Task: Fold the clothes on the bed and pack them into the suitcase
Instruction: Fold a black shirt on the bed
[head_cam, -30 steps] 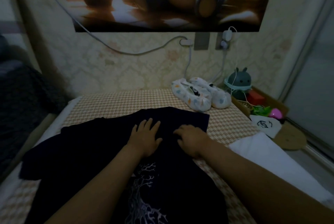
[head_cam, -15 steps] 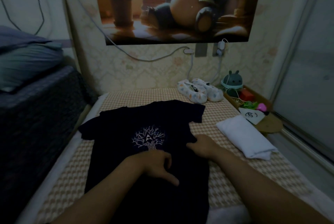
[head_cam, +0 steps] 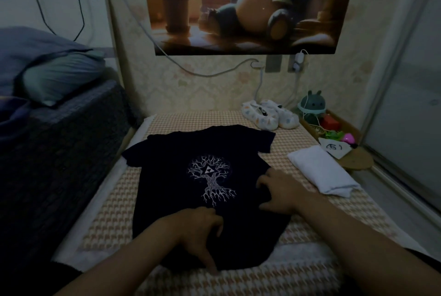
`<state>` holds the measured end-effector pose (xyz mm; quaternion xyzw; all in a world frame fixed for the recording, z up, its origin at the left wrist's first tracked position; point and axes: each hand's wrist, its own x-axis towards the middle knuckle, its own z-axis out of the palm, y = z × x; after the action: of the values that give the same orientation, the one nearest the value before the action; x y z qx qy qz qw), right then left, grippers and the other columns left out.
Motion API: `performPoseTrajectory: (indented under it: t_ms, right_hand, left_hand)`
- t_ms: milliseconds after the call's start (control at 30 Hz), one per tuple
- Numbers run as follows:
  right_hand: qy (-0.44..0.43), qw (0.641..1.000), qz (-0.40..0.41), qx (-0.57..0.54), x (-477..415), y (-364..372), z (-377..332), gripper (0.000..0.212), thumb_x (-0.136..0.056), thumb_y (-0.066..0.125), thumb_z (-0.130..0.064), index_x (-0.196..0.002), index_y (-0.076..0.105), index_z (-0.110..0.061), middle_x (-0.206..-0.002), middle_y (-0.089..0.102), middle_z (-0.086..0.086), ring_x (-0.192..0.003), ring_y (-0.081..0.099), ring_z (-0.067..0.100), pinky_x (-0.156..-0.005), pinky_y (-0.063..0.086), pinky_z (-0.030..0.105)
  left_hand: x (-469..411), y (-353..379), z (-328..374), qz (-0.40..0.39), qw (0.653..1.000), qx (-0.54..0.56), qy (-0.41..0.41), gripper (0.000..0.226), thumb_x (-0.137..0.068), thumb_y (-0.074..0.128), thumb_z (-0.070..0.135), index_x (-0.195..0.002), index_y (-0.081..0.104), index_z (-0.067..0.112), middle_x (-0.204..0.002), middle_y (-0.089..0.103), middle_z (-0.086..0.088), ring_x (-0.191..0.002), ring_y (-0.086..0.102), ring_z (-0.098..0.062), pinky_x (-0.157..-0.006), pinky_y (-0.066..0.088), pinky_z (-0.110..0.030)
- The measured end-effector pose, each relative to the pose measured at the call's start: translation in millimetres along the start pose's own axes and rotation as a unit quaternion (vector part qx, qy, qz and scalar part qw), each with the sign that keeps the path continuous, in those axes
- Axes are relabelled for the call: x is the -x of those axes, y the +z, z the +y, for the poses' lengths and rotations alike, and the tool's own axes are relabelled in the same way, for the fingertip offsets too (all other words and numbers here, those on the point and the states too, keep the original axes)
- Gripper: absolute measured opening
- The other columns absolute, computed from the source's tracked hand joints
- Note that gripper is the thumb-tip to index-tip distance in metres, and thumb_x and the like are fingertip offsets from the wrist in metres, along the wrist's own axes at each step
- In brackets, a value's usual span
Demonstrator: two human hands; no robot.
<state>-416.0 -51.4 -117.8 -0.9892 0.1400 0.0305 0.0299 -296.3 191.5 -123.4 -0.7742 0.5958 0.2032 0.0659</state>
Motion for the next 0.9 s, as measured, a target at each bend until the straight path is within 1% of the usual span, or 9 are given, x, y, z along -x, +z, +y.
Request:
performPoseTrajectory:
  t_ms: [100,233,333,400,467,600,700,767,900]
  right_hand:
    - [-0.063,0.989,-0.131,-0.037,7.6,5.4,-17.0,0.070,-0.056,0.076,-0.071,-0.114,0.050,-0.042,-0.116,0.039,-0.008,-0.105,0.039,0.014,-0.089,0.042,0.031]
    - [-0.077,0.979,-0.188,-0.010,5.7,-6.1,-13.6,0.082,-0.057,0.085,-0.057,-0.129,0.047,-0.043,-0.134,0.035,-0.009,-0.124,0.035,0.017,-0.102,0.039,0.035]
    - [-0.058,0.963,-0.260,0.033,4.0,-11.4,-9.7,0.101,-0.055,0.090,-0.047,-0.141,0.037,-0.041,-0.144,0.026,-0.011,-0.131,0.030,0.014,-0.112,0.033,0.038]
    - [-0.057,0.973,-0.221,0.040,0.1,-7.0,-10.0,0.065,-0.067,0.086,-0.034,-0.124,0.054,-0.034,-0.129,0.045,-0.006,-0.113,0.047,0.014,-0.096,0.045,0.031]
    - [-0.038,0.987,-0.153,0.035,-5.1,-8.0,-10.7,0.018,-0.081,0.075,-0.029,-0.076,0.057,-0.028,-0.084,0.053,-0.007,-0.074,0.049,0.010,-0.066,0.042,0.024]
    - [-0.015,0.988,-0.152,0.009,-17.9,-25.3,-8.5,0.038,-0.087,0.067,-0.033,-0.058,0.042,-0.025,-0.064,0.044,-0.009,-0.061,0.040,0.009,-0.057,0.032,0.024]
    - [-0.019,0.998,-0.023,0.063,-40.4,-45.5,-7.1,0.020,-0.084,0.065,-0.043,-0.074,0.065,-0.025,-0.089,0.060,-0.006,-0.083,0.051,0.015,-0.070,0.038,0.028]
    - [0.016,0.999,0.021,0.032,-65.0,-62.4,-9.9,0.022,-0.085,0.064,-0.044,-0.091,0.072,-0.024,-0.097,0.064,-0.008,-0.088,0.058,0.016,-0.072,0.047,0.029]
    - [0.098,0.995,0.028,0.001,-124.2,-74.1,-14.1,0.031,-0.091,0.060,-0.035,-0.064,0.052,-0.021,-0.070,0.052,-0.004,-0.060,0.047,0.011,-0.050,0.033,0.023]
  left_hand:
    - [8.6,5.7,-20.8,0.003,0.999,-0.007,-0.037,0.051,-0.069,0.078,0.051,-0.107,0.051,0.031,-0.111,0.046,0.008,-0.101,0.047,-0.014,-0.082,0.048,-0.035]
    - [15.5,10.4,-39.9,0.017,0.997,0.049,-0.052,0.026,-0.089,0.063,0.032,-0.115,0.058,0.029,-0.111,0.051,0.011,-0.100,0.051,-0.009,-0.087,0.045,-0.026]
    - [20.3,6.7,-46.3,0.058,0.989,0.119,-0.060,0.012,-0.093,0.057,0.026,-0.102,0.055,0.033,-0.104,0.055,0.014,-0.096,0.055,-0.007,-0.085,0.046,-0.025]
    - [21.7,2.6,-53.0,0.051,0.989,0.124,-0.061,0.013,-0.093,0.055,0.022,-0.096,0.051,0.034,-0.103,0.057,0.011,-0.096,0.056,-0.009,-0.086,0.046,-0.027]
    - [23.9,-2.8,-57.9,0.004,0.991,0.116,-0.062,0.016,-0.094,0.053,0.020,-0.104,0.055,0.032,-0.105,0.057,0.010,-0.097,0.055,-0.009,-0.087,0.044,-0.026]
    - [25.1,-29.1,-70.0,-0.035,0.991,0.110,-0.064,0.024,-0.096,0.054,0.022,-0.117,0.064,0.020,-0.108,0.063,0.008,-0.096,0.058,-0.008,-0.088,0.044,-0.023]
    - [19.2,-57.6,-88.9,-0.015,0.990,0.109,-0.093,0.019,-0.096,0.056,0.026,-0.108,0.069,0.019,-0.091,0.062,0.013,-0.077,0.054,-0.001,-0.072,0.041,-0.017]
    - [9.1,-77.1,-107.8,0.019,0.986,0.093,-0.138,0.022,-0.095,0.056,0.027,-0.111,0.069,0.019,-0.098,0.065,0.006,-0.080,0.056,-0.008,-0.075,0.044,-0.022]
    - [-19.0,-110.7,-150.8,0.072,0.965,0.068,-0.243,0.026,-0.096,0.054,0.031,-0.101,0.067,0.010,-0.091,0.063,-0.007,-0.081,0.058,-0.024,-0.076,0.048,-0.033]
